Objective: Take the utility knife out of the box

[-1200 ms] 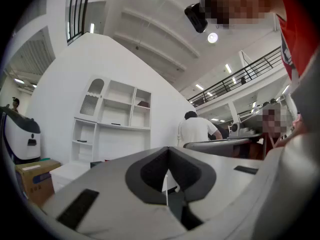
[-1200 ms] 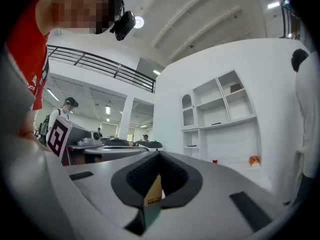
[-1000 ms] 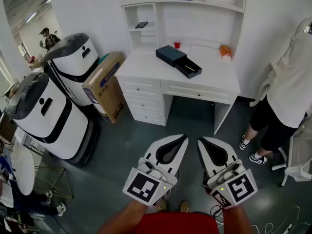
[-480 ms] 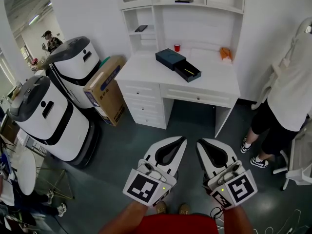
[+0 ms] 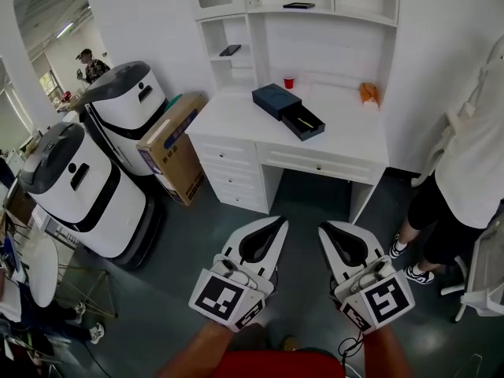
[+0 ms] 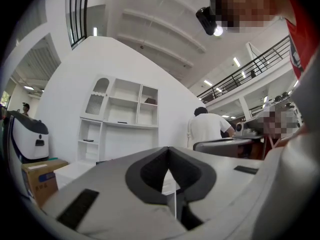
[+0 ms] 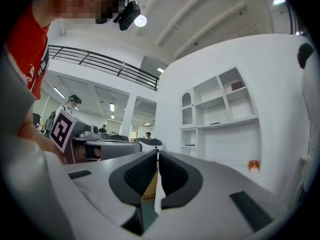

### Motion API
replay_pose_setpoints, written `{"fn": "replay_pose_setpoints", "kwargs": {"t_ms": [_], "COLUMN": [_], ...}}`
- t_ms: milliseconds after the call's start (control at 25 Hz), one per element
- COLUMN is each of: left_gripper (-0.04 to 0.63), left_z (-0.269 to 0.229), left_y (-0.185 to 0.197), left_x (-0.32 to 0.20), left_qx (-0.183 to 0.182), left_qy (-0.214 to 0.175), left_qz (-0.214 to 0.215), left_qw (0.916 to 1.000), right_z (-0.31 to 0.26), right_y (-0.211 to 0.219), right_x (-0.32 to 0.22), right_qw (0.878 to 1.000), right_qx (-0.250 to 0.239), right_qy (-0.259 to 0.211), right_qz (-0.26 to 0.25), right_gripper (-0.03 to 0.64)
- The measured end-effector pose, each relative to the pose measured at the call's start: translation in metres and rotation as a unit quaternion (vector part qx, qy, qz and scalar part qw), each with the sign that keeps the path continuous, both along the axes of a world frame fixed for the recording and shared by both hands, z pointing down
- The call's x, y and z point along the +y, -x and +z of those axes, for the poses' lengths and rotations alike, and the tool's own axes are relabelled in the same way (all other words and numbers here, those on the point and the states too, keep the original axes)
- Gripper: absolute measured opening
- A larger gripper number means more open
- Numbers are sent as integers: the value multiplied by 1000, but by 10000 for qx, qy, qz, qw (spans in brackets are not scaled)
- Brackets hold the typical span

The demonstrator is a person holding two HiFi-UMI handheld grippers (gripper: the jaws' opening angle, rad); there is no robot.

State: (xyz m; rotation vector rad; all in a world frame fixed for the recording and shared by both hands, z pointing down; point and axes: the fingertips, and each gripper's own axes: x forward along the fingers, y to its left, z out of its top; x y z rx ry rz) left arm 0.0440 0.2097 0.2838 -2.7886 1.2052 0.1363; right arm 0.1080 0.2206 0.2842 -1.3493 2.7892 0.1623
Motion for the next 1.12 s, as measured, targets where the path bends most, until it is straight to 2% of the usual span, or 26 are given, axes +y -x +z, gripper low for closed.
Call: {"fn": "replay_pose_setpoints", "kwargs": {"t_ms": [200, 400, 640, 880, 1120], "left_gripper": [18, 18, 18, 18, 18], "left_z": [5, 11, 14, 12, 11], "left_y": [3, 12, 29, 56, 74], "left_x": [-31, -82, -158, -242, -308], "left_qx": [-92, -120, -286, -188, -221], "left_qy": [25, -32, 138, 193, 189], "left_qz": [-98, -126, 128, 289, 396], "left_qw": [9999, 9998, 9994, 9992, 9988], "right_z": [5, 11, 8, 6, 10], "right_y": [-3, 5, 23, 42, 56], "right_x": [-33, -82, -162, -246, -309], "right_qw": [10000, 10000, 9998, 9990, 9977], "right_qx": [-37, 21, 90, 34, 188], "right_qy": [50, 52, 79, 166, 257], "right_qz": [-21, -19, 156, 422, 602], "right_gripper": [29, 29, 29, 29, 29]}}
